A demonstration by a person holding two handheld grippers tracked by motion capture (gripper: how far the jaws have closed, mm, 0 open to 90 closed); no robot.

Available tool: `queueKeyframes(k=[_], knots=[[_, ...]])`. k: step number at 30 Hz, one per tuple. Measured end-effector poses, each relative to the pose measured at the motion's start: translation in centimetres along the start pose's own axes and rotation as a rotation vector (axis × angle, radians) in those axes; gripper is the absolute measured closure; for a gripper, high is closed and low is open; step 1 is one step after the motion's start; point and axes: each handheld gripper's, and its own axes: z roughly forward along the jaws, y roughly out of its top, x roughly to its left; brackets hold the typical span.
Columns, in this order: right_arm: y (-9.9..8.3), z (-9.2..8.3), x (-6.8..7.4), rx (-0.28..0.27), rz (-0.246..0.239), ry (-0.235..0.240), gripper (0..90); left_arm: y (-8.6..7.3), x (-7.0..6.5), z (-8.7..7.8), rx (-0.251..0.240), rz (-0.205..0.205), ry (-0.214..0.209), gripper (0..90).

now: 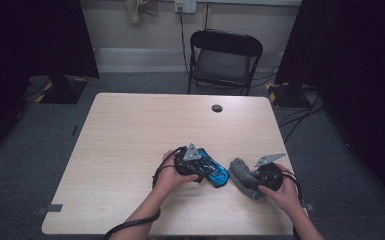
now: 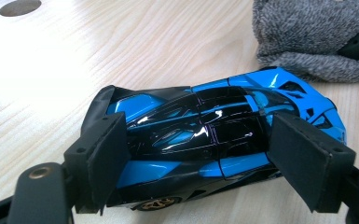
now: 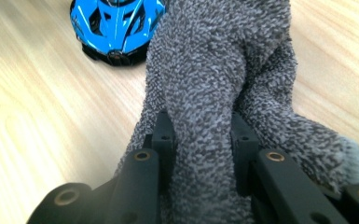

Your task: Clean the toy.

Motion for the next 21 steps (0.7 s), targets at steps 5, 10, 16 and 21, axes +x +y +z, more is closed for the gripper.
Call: queueKeyframes(k=[5,10,16,21], knots=[[0.4,-0.9,-0.4,0.010,-0.012,-0.007,70.8,-0.1,0.0,0.0,-0.006,-0.003,0.003,19.8],[0.9,-1.6,-1.1,-0.019,0.009,-0.015,70.9,-0.1,0.0,0.0,-0.008,-0.001,0.005,19.9],[2.8,-1.4,-2.3,-0.080,0.073,-0.057,70.9,-0.1,-0.1,0.0,-0.012,-0.002,0.004,19.8],[5.3,-0.1,-2.4,-0.120,0.099,-0.101,70.9,-0.2,0.0,0.0,-0.015,-0.001,0.005,19.9]])
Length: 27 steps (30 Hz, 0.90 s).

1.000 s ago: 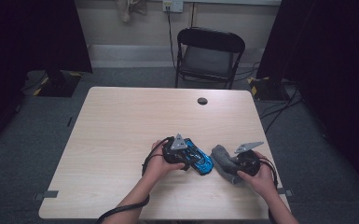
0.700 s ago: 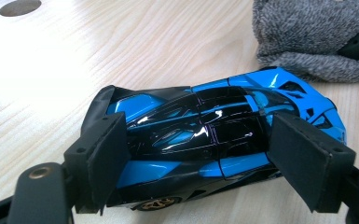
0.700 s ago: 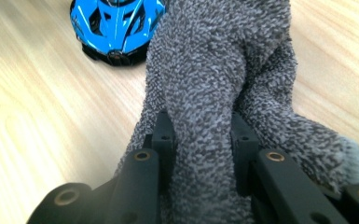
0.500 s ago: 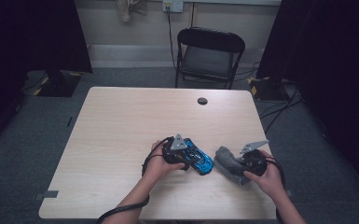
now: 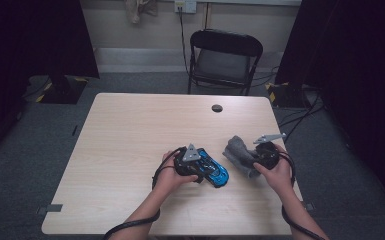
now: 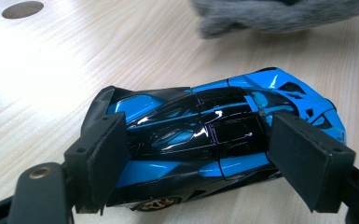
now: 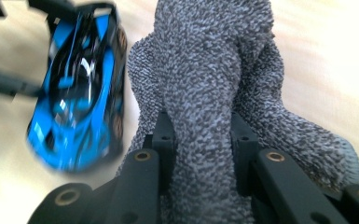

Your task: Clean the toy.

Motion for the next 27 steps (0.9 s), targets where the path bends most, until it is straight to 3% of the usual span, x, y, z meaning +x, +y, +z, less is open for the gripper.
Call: queueKeyframes(k=[8,14,27], knots=[[3.5,3.2,1.7,0.008,-0.044,-0.049,70.8,-0.1,0.0,0.0,-0.010,-0.002,0.000,19.9],[5.2,5.3,2.4,0.017,-0.061,-0.050,70.8,-0.1,0.0,0.0,-0.003,0.003,0.001,20.0],[6.0,9.0,3.6,0.027,-0.082,-0.042,70.1,-0.2,0.0,0.0,-0.012,-0.002,-0.001,20.0]])
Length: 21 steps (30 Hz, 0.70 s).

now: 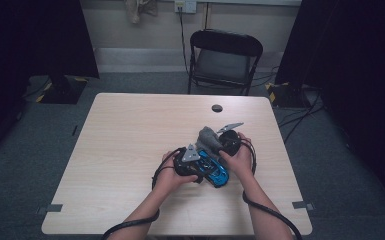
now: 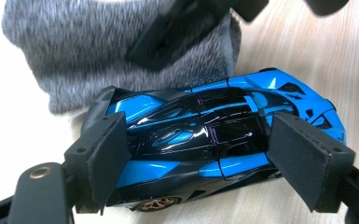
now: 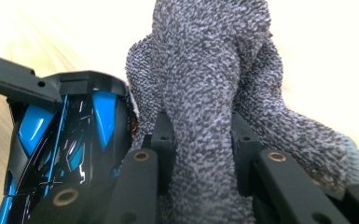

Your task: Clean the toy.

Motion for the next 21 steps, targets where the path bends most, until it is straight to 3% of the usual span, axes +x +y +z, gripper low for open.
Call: queueKeyframes(k=[11,16,21], knots=[[-1.4,0.8,0.4,-0.022,0.027,0.041,70.2,0.1,0.0,0.0,0.010,0.004,0.003,20.0],[-1.3,0.8,0.7,-0.011,0.001,0.031,70.7,0.1,0.0,0.0,0.012,0.002,0.000,20.0],[-1.6,0.7,0.6,-0.016,0.012,0.043,70.9,0.2,0.0,0.0,0.012,0.001,-0.001,20.0]])
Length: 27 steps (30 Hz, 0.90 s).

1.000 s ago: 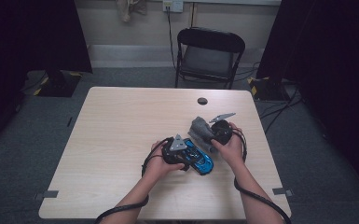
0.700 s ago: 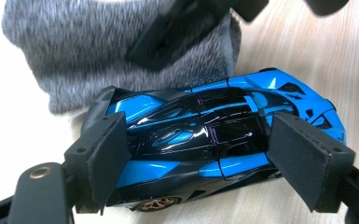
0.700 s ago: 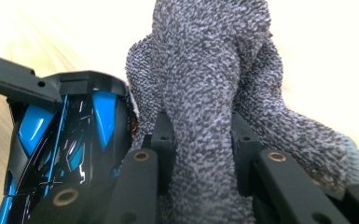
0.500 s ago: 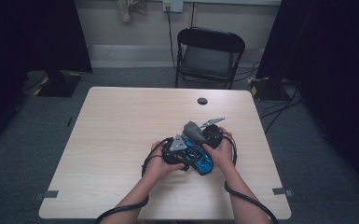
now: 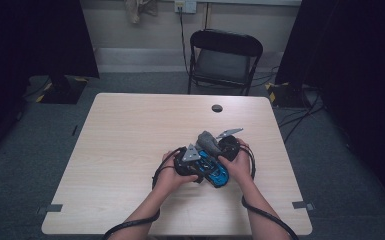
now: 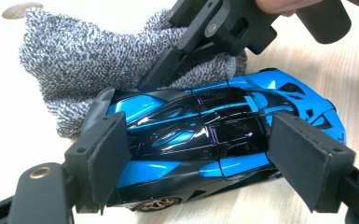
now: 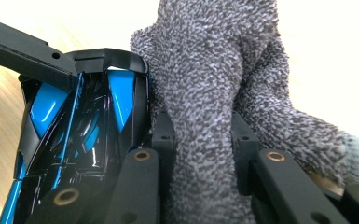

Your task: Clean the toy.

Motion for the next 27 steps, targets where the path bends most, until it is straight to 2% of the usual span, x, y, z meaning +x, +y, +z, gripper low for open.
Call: queueKeyframes(k=[17,27], knots=[[-0.6,-0.7,-0.1,0.015,-0.027,0.014,71.1,0.0,0.0,0.0,0.002,-0.002,-0.002,20.1],[-1.6,-1.6,-0.2,0.011,-0.047,0.029,71.1,0.1,-0.2,0.0,0.003,-0.004,-0.009,21.4]])
